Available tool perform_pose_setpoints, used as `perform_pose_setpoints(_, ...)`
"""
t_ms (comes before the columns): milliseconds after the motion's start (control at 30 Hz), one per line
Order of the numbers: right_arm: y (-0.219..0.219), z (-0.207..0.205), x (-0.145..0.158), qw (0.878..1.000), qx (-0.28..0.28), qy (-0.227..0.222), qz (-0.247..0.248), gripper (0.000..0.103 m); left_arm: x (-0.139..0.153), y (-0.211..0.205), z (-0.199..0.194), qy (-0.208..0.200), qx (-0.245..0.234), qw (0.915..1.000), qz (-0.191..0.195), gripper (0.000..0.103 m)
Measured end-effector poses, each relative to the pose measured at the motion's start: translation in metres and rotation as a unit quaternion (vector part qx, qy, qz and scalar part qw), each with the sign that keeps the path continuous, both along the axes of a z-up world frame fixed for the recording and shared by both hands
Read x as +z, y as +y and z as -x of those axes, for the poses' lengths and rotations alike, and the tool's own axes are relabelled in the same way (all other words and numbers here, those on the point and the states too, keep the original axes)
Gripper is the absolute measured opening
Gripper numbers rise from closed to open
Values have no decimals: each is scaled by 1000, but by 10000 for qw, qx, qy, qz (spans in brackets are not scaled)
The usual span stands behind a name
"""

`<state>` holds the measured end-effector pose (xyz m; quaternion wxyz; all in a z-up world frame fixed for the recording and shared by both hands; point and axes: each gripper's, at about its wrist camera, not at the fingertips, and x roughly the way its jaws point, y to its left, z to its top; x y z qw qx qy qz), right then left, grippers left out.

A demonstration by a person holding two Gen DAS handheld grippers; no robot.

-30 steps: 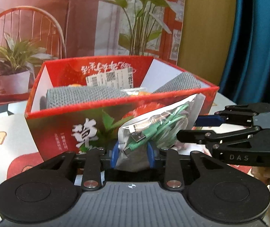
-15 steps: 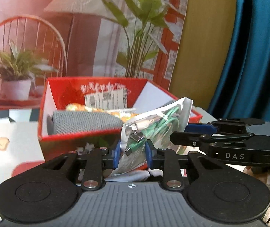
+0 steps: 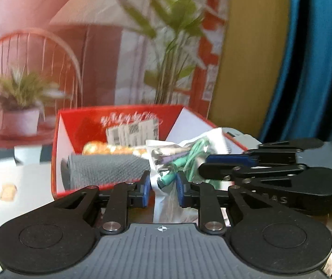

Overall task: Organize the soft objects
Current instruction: 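Lift the cable bag with both tools and carry it over the red box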

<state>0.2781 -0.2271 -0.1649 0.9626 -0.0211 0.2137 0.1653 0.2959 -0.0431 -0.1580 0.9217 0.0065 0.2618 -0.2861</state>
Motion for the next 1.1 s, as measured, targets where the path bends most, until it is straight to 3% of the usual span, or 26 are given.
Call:
perform_pose_setpoints(100, -2, 1, -6, 10000, 11, -41, -5, 11, -11, 5, -8, 276, 47, 9995, 154, 25)
perform_pose_setpoints(367, -5, 14, -14, 9981, -249, -305, 469, 10, -12, 1, -10, 235, -6, 9997, 88, 25)
perform_pose_setpoints(567, -9, 18, -13, 9967, -376, -459, 554, 12, -11, -1, -12, 276, -6, 9996, 101, 25)
perform_pose_setpoints(633, -10, 17, -15, 9931, -714, -555, 743, 44, -11, -1, -13, 312, 10, 9994, 117, 25)
perform_pose_setpoints(767, -26, 5, -21, 9964, -744, -254, 313, 44, -11, -2, -14, 329, 52, 9994, 125, 24)
perform_pose_setpoints(833, -27, 3, -21, 9972, -639, -269, 265, 48, -10, -2, -15, 349, 56, 9993, 123, 24)
perform_pose_setpoints(1100, -31, -10, -11, 9989, -321, -94, -333, 44, 0, 1, -15, 242, 191, 9994, 176, 24)
